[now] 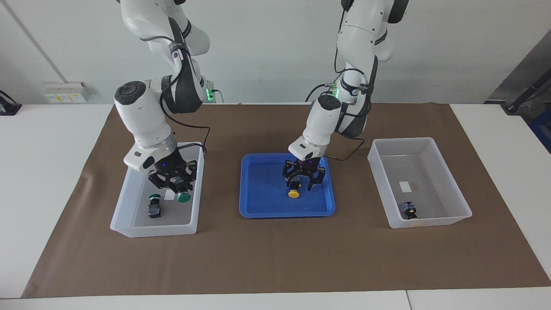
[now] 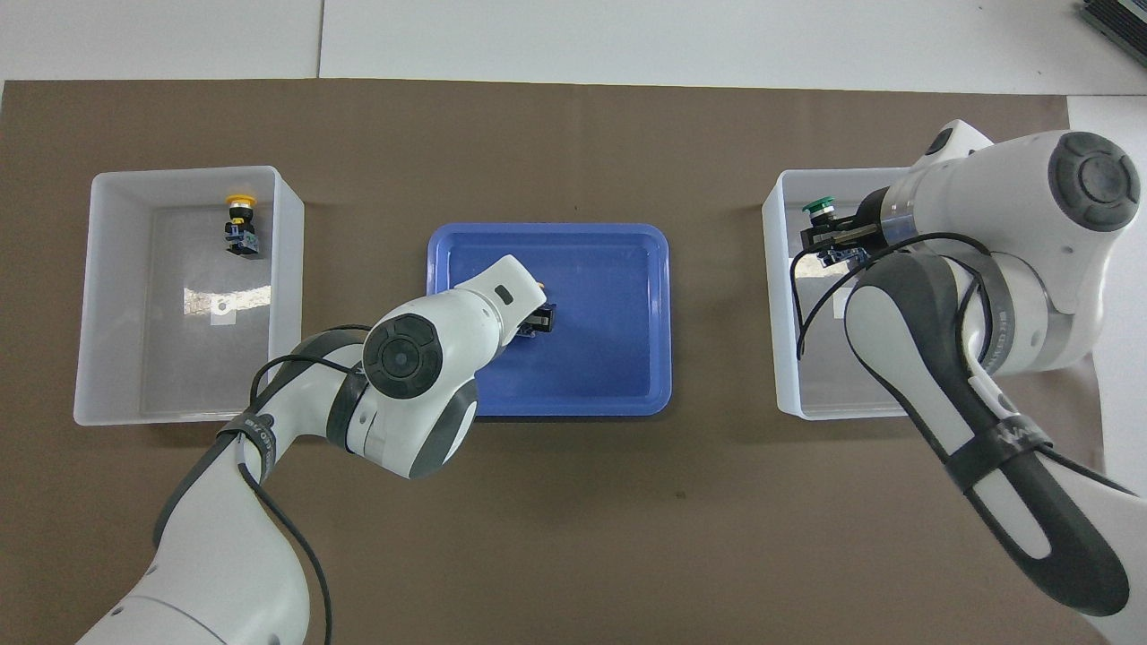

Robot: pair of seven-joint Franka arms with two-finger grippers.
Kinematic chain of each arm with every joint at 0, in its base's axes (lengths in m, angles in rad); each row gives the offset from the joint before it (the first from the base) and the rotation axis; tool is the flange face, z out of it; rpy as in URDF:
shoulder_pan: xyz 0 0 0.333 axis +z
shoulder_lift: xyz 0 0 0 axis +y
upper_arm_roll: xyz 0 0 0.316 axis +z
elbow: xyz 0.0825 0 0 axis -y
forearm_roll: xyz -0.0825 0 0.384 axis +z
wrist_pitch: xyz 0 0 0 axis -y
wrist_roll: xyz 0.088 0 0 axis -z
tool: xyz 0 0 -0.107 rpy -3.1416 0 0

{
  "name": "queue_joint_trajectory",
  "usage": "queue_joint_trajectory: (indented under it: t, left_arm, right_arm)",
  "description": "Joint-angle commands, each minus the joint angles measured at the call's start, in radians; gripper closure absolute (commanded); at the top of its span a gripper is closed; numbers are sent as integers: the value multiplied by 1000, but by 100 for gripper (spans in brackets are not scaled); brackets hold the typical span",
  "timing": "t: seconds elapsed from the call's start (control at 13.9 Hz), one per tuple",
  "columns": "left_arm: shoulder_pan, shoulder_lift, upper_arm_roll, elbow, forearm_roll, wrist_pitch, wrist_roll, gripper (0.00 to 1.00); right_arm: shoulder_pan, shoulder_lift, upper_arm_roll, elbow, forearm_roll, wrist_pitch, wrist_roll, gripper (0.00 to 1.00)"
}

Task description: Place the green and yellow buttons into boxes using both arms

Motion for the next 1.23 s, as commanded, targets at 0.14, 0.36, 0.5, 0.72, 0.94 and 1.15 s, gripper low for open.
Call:
queue_joint_trajectory:
  t: [0.14, 0.36, 0.5, 0.72, 0.94, 1.15]
  left_arm:
    - [-24, -29, 16, -39, -12, -9, -10, 90]
    - [-19, -43, 19, -31, -12, -20, -15, 100]
    - [2, -86, 24, -30, -12, -50, -12, 100]
    - [67, -163, 27, -21, -12, -145, -3, 100]
    - [136, -210, 27, 19, -12, -249, 1, 100]
    - [234, -223, 29, 91, -11, -377, 5, 100]
  right_arm:
    - [-76, -50, 15, -146, -15, 17, -62, 100]
    - [-99, -44, 15, -211, -12, 41, -56, 96]
    - [-101, -44, 15, -258, -12, 108, -50, 88]
    - [-104, -27, 15, -258, -12, 140, -47, 72]
    - [-101, -27, 15, -254, -12, 136, -12, 0]
    - [-93, -37, 15, -204, -12, 126, -8, 0]
